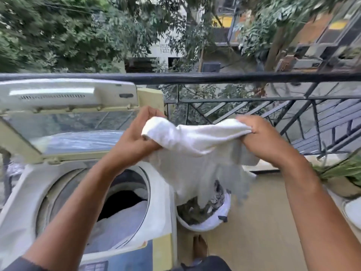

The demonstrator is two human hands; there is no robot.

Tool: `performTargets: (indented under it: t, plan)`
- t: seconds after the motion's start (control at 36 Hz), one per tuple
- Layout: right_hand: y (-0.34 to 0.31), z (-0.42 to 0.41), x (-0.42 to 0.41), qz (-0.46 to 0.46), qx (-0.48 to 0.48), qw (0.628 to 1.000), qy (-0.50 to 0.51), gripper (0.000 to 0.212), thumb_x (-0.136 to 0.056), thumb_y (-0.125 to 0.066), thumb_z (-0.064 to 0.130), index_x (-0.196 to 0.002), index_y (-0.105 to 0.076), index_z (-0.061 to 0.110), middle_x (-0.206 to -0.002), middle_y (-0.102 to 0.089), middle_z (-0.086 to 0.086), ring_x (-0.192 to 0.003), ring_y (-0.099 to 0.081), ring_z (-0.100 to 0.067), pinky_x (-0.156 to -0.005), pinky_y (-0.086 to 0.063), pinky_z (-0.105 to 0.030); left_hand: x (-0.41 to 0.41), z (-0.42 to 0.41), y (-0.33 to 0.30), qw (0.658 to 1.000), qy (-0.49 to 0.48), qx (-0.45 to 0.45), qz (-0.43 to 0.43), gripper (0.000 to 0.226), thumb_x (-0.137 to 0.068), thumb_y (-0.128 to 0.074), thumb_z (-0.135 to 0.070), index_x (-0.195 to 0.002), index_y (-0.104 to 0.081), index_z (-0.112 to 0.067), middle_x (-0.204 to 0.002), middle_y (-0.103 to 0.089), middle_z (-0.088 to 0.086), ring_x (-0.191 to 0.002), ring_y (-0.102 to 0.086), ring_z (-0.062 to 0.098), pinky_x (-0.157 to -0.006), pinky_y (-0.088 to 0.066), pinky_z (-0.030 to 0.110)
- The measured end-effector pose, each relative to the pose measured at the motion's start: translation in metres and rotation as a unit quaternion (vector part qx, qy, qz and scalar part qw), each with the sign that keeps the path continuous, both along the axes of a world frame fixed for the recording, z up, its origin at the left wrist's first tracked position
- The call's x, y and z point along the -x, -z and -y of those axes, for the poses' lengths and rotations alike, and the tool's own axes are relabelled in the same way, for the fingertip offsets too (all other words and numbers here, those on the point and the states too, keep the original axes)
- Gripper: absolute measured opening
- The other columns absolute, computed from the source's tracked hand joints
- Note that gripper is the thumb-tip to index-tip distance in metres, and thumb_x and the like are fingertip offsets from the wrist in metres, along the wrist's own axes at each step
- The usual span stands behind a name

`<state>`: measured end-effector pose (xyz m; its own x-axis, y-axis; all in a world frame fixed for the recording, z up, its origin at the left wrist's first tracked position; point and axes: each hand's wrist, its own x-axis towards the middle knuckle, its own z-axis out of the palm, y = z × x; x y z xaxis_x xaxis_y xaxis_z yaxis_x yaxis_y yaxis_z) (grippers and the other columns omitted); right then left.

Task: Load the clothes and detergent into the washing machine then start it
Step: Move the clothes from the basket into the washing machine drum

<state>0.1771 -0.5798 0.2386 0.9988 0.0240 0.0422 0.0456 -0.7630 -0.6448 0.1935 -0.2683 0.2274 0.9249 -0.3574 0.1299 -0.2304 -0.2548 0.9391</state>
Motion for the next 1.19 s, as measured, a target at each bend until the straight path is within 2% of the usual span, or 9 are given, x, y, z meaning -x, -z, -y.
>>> performTargets:
  t: [0.11,0.17,0.28,0.42,0.53,0.61,0.72,0.94,1.19]
  plan:
    - [-0.039,-0.049,0.004,0.035,-0.187,0.981,-0.048,0.033,-0.070,-0.042,0.002,-0.090,-0.069,0.005,-0.091,-0.071,-0.023,-0.083,-0.062,-0.020,-0.073,-0.051,-0.043,0.010,-0.012,0.021,0.996,0.065,-0.054,-0.023,0.086,-0.071,-0.087,-0.014,-0.143,-0.041,-0.019,-0.132,-0.057,0.006,-0.110,-0.062,0.021,-0.091,-0.057,0.044]
    - [-0.056,-0.077,0.009,0.049,-0.265,0.960,-0.078,0.037,-0.068,-0.040,0.001,-0.092,-0.068,-0.003,-0.088,-0.069,-0.026,-0.082,-0.061,-0.021,-0.071,-0.049,-0.040,0.017,-0.009,0.033,0.992,0.083,-0.089,-0.024,0.104,-0.069,-0.097,-0.017,-0.154,-0.037,-0.023,-0.148,-0.051,-0.007,-0.129,-0.055,0.002,-0.104,-0.050,0.022]
    - [-0.079,-0.121,0.014,0.052,-0.412,0.901,-0.128,0.025,-0.090,-0.037,-0.013,-0.095,-0.061,-0.011,-0.085,-0.060,-0.017,-0.080,-0.057,-0.023,-0.069,-0.046,-0.036,0.035,-0.002,0.056,0.981,0.036,-0.129,-0.142,0.048,-0.075,-0.095,-0.032,-0.113,-0.069,-0.045,-0.099,-0.065,-0.050,-0.100,-0.063,-0.019,-0.076,-0.042,-0.005]
    - [-0.103,-0.159,0.014,-0.001,-0.575,0.801,-0.167,0.022,-0.099,-0.038,0.001,-0.099,-0.060,0.005,-0.084,-0.061,-0.011,-0.079,-0.060,-0.022,-0.069,-0.051,-0.033,0.051,-0.008,0.070,0.982,-0.048,-0.056,-0.173,0.076,-0.067,-0.090,-0.042,-0.137,-0.059,-0.039,-0.136,-0.061,-0.025,-0.123,-0.060,0.001,-0.102,-0.051,0.019]
    - [-0.110,-0.176,0.007,-0.026,-0.610,0.775,-0.161,0.028,-0.105,-0.032,0.009,-0.115,-0.057,0.002,-0.102,-0.060,-0.016,-0.103,-0.057,-0.030,-0.090,-0.047,-0.043,0.052,-0.030,0.077,0.973,-0.134,-0.034,-0.187,0.029,-0.096,-0.071,-0.005,-0.121,-0.067,0.009,-0.107,-0.074,0.012,-0.089,-0.069,0.013,-0.076,-0.055,0.019]
    - [-0.105,-0.182,0.000,-0.023,-0.598,0.788,-0.145,0.034,-0.104,-0.035,0.009,-0.130,-0.051,-0.007,-0.114,-0.056,-0.021,-0.110,-0.054,-0.032,-0.097,-0.044,-0.049,0.061,-0.073,0.084,0.947,-0.211,-0.032,-0.240,0.032,-0.103,-0.065,-0.010,-0.133,-0.063,0.000,-0.124,-0.072,0.014,-0.100,-0.068,0.010,-0.087,-0.057,0.024]
    - [-0.083,-0.181,-0.012,0.018,-0.512,0.842,-0.172,0.027,-0.086,-0.046,0.007,-0.112,-0.056,0.006,-0.097,-0.062,-0.010,-0.092,-0.059,-0.022,-0.076,-0.051,-0.035,0.069,-0.135,0.096,0.917,-0.320,-0.086,-0.221,0.041,-0.102,-0.066,-0.005,-0.142,-0.058,0.000,-0.147,-0.058,0.020,-0.134,-0.054,0.030,-0.101,-0.045,0.033]
    - [0.000,-0.200,-0.034,-0.089,-0.249,0.951,-0.157,0.041,-0.085,-0.061,-0.003,-0.106,-0.069,0.032,-0.104,-0.075,-0.013,-0.083,-0.071,-0.027,-0.066,-0.058,-0.038,0.086,-0.222,0.112,0.904,-0.360,-0.118,-0.200,0.067,-0.049,-0.082,-0.060,-0.109,-0.075,-0.030,-0.105,-0.078,-0.002,-0.099,-0.071,0.020,-0.090,-0.057,0.048]
    - [0.112,-0.269,-0.035,-0.216,0.227,0.912,-0.266,0.048,-0.087,-0.053,0.024,-0.129,-0.054,0.046,-0.138,-0.061,0.002,-0.118,-0.061,-0.028,-0.084,-0.048,-0.034,0.080,-0.240,0.145,0.880,-0.393,-0.086,-0.251,0.019,-0.057,-0.067,-0.020,-0.075,-0.063,-0.022,-0.063,-0.058,-0.006,-0.066,-0.052,0.021,-0.063,-0.042,0.034]
